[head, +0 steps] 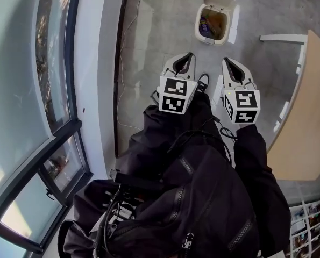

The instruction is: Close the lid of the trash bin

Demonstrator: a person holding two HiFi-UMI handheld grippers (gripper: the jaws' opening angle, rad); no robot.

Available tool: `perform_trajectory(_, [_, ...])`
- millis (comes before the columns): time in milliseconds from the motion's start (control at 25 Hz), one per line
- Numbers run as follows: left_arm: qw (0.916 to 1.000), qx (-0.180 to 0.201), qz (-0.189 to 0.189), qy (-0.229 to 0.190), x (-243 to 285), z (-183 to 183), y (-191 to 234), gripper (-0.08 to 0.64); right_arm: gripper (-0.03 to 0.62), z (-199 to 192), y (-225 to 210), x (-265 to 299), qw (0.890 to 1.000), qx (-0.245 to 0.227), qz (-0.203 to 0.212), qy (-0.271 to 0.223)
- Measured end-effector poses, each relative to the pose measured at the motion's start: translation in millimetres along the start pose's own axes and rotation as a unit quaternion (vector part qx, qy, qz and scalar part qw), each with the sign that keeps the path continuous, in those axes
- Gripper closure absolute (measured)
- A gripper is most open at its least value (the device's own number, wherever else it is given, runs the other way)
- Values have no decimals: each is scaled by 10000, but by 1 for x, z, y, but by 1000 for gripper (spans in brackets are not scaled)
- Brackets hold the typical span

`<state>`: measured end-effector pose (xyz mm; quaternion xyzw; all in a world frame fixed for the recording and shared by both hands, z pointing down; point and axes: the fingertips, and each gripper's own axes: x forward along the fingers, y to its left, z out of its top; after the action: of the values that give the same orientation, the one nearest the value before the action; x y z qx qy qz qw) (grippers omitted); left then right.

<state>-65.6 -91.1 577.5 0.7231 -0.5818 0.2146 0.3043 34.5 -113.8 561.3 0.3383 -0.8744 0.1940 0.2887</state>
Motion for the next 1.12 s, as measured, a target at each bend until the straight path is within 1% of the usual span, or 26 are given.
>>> perform_trajectory(120, [9993, -152, 56, 336, 15, -36, 18, 558, 586, -27, -2, 30, 9994, -40, 82, 320])
perform_trajectory(320, [9957, -406, 105, 822, 37, -92, 40, 558, 586, -69, -13, 77, 9965, -151, 197, 794])
perform_trajectory(520, [9909, -572, 131, 1212, 49, -149, 55, 558, 586, -108, -14, 118, 9931, -265, 388, 1072])
perform_trajectory(640, [9886, -666, 127, 1345, 55, -174, 61, 558, 586, -124, -19, 140, 9916, -375, 457, 1149])
perform_trajectory(880, [9851, -858, 132, 1483, 65, -215, 69, 558, 586, -153, -41, 181, 9878, -645, 439, 1350])
perform_trajectory(1120, [9811, -958, 112, 1678, 73, -253, 75, 558, 586, -171, -51, 212, 9848, -856, 489, 1429])
